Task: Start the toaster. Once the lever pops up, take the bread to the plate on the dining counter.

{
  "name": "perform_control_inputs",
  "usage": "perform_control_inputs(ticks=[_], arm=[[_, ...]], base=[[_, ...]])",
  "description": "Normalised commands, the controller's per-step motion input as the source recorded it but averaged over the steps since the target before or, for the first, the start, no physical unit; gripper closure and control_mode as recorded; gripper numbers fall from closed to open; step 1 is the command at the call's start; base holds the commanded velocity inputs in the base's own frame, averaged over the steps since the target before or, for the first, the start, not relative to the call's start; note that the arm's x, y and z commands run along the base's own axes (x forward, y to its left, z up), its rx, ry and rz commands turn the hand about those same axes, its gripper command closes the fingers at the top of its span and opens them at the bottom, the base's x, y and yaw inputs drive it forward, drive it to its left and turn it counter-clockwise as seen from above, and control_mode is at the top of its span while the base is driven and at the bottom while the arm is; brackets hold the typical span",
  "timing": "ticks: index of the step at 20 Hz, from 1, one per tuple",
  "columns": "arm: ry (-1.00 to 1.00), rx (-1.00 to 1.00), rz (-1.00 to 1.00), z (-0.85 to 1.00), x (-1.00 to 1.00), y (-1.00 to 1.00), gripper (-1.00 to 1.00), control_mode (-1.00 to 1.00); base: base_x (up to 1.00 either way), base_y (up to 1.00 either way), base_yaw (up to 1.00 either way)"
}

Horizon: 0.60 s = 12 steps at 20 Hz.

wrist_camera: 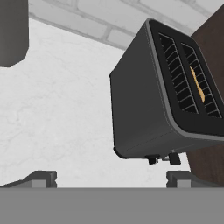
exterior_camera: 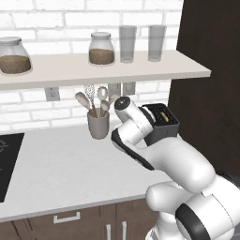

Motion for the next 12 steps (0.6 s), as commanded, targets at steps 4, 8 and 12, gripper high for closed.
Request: perform_control_inputs(ticks=[4,8,12], arm=[[0.00,0.00,0.00,0.00,0.00,0.00,-1.00,-1.00],[0.00,0.00,0.00,0.00,0.00,0.00,-1.00,-1.00],[0.00,0.00,0.00,0.00,0.00,0.00,-1.00,-1.00]], base=[[0.00,0.00,0.00],[0.00,0.00,0.00],[0.00,0.00,0.00]])
